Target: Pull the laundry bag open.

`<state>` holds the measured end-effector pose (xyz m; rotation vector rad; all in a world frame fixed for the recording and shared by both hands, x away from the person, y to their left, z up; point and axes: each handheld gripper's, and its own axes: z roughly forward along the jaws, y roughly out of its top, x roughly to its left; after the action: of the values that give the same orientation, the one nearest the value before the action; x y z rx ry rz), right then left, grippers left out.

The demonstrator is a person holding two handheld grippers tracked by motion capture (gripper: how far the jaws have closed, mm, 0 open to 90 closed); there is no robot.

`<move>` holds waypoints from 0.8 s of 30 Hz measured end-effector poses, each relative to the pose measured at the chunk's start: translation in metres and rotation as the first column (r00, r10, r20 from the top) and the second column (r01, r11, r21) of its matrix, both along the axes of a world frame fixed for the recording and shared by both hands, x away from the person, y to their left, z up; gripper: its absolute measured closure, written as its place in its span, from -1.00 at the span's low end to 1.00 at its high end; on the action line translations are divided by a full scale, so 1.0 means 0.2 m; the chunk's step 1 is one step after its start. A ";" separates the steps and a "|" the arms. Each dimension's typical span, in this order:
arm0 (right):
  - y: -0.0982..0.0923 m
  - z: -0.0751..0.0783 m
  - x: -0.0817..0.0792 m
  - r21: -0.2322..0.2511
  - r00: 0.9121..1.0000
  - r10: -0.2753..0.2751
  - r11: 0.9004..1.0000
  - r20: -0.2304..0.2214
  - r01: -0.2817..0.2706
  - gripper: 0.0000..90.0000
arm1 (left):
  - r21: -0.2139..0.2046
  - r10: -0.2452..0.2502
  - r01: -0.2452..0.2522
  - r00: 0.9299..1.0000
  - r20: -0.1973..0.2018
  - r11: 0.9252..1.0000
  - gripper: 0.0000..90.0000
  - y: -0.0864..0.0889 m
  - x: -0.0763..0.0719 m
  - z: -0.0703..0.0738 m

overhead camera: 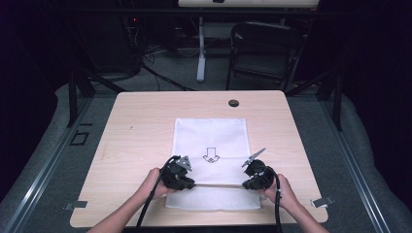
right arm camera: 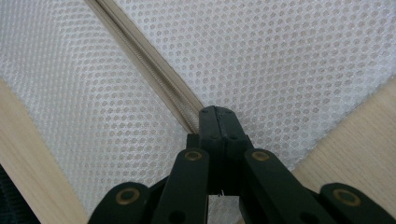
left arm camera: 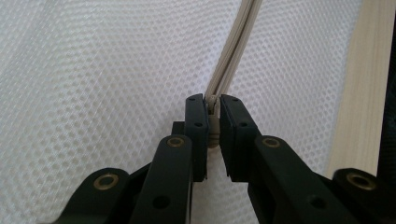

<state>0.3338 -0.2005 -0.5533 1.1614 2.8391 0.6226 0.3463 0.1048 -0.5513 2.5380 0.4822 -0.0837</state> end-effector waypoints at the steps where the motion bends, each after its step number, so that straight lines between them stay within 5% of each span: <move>1: 0.00 0.00 0.00 -0.013 1.000 0.001 1.000 -0.002 -0.001 1.00 | 0.003 0.002 -0.002 1.000 0.004 1.000 0.82 0.01 0.00 0.00; 13: -0.01 0.00 0.00 0.002 1.000 -0.005 1.000 -0.001 0.005 1.00 | 0.003 0.004 -0.004 1.000 0.003 1.000 0.82 0.04 -0.01 0.01; 24: -0.01 0.00 0.00 -0.001 1.000 -0.004 1.000 -0.004 0.004 1.00 | 0.009 0.058 -0.058 0.998 0.001 0.998 0.82 0.16 -0.02 0.02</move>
<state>0.3347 -0.2019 -0.5532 1.1694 2.8389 0.6189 0.3425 0.1363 -0.5482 2.5311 0.5572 -0.0597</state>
